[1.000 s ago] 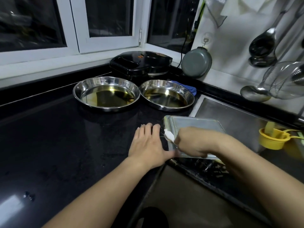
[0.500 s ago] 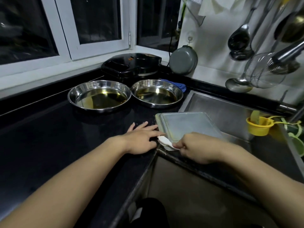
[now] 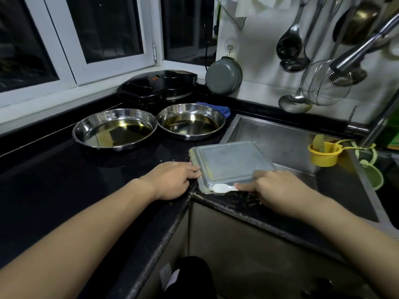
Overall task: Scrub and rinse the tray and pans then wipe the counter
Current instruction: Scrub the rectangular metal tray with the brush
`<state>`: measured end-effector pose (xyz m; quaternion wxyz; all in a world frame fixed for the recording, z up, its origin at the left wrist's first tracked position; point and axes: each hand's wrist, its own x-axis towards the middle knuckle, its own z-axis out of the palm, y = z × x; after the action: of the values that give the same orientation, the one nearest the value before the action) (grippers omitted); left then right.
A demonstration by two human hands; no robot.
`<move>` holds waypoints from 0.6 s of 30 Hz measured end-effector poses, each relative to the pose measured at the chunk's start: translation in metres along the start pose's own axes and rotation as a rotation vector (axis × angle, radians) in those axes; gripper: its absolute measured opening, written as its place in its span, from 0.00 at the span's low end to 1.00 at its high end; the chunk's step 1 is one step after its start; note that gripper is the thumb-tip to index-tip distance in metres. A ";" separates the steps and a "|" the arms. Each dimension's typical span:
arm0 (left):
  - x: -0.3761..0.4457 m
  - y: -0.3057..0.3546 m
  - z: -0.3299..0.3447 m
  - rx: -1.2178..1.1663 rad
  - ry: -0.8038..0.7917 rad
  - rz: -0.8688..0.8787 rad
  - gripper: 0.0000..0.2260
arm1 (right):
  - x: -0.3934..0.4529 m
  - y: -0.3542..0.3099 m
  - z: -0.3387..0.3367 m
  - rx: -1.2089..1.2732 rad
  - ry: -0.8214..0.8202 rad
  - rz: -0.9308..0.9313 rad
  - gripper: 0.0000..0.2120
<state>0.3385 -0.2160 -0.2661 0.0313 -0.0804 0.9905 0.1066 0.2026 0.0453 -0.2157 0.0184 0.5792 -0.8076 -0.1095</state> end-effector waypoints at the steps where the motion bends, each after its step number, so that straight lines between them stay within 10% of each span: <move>1: 0.002 0.001 0.000 0.023 0.000 0.008 0.26 | 0.007 -0.011 0.000 -0.004 0.028 -0.033 0.26; 11: 0.001 -0.027 -0.014 0.252 -0.018 0.008 0.25 | -0.005 0.045 0.022 0.014 0.136 -0.002 0.20; 15: 0.011 -0.005 -0.014 0.171 0.258 -0.201 0.16 | 0.010 0.041 0.027 0.023 0.164 0.014 0.17; 18: 0.031 0.012 -0.003 -0.147 0.306 -0.268 0.15 | 0.038 0.012 0.026 0.124 0.228 -0.049 0.42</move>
<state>0.3060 -0.2094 -0.2631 -0.1113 -0.2285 0.9539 0.1599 0.1753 0.0176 -0.2424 0.0715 0.6073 -0.7912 0.0068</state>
